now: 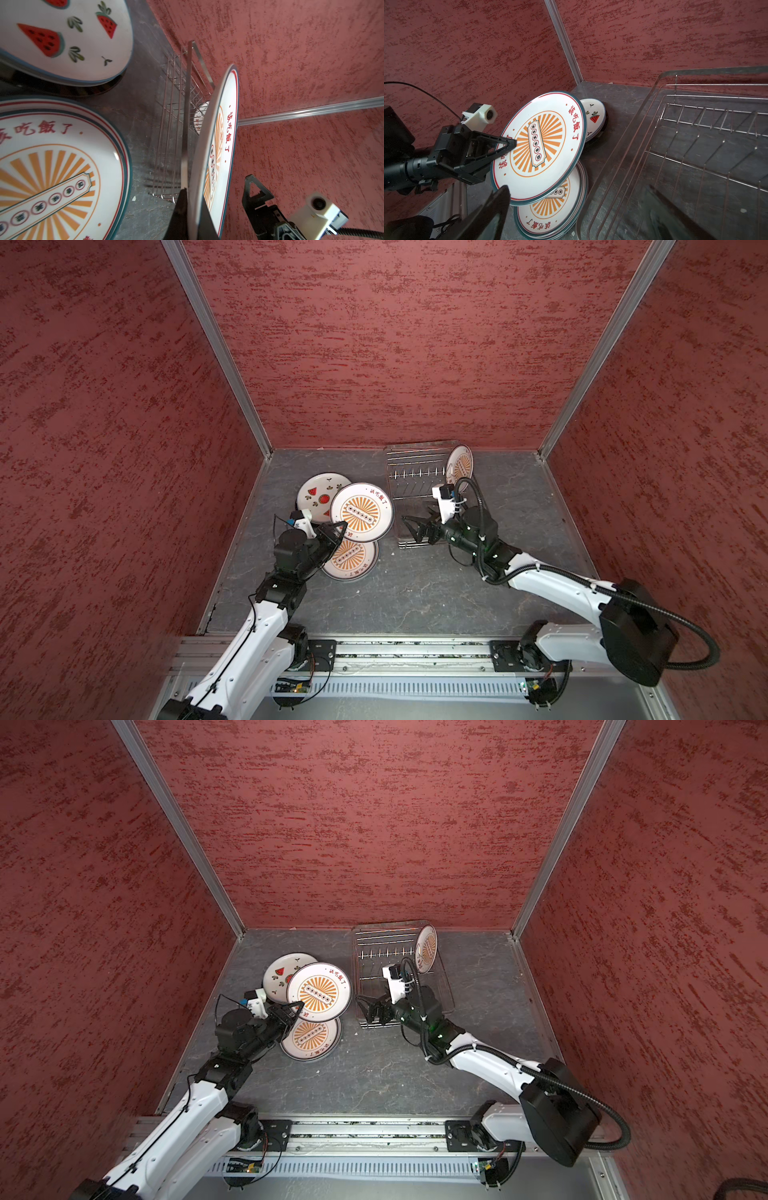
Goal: Unload the plates from the dish rack
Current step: Place the plate among the plates.
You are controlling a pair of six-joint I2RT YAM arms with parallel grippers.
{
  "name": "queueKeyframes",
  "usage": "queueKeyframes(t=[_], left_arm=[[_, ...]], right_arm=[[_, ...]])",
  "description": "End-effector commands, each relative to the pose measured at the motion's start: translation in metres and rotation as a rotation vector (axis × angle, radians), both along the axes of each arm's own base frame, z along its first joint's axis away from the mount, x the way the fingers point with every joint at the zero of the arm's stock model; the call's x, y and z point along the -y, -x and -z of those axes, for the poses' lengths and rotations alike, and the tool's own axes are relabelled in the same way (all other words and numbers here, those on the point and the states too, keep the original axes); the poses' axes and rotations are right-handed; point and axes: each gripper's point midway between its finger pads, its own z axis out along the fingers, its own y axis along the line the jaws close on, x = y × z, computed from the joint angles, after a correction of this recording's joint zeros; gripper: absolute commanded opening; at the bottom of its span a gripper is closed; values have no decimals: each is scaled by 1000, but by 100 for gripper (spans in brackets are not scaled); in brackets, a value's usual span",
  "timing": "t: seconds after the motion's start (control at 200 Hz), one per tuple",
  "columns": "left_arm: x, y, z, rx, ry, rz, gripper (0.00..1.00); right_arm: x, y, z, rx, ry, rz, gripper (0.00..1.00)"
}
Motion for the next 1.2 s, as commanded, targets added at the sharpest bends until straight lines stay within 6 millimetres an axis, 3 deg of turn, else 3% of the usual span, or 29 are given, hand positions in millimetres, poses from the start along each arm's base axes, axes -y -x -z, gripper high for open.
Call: queueKeyframes(t=[0.0, 0.311, 0.351, 0.812, 1.007, 1.192], left_arm=[[-4, 3, 3, -36, 16, -8, 0], [-23, 14, 25, -117, -59, -65, 0], [-25, 15, 28, -123, -67, -68, 0], [-48, 37, 62, -230, -93, -130, 0], [-49, 45, 83, -291, -100, -120, 0], [-48, 49, 87, -311, -95, -112, 0]], right_arm=[[-10, -6, -10, 55, 14, 25, 98], [-54, 8, -8, 127, 47, -50, 94], [-61, 8, 4, 120, 72, -63, 93], [-107, 13, 25, 97, 127, -181, 80], [-113, 8, 32, 74, 171, -182, 79], [-113, 4, 38, 64, 189, -170, 79]])
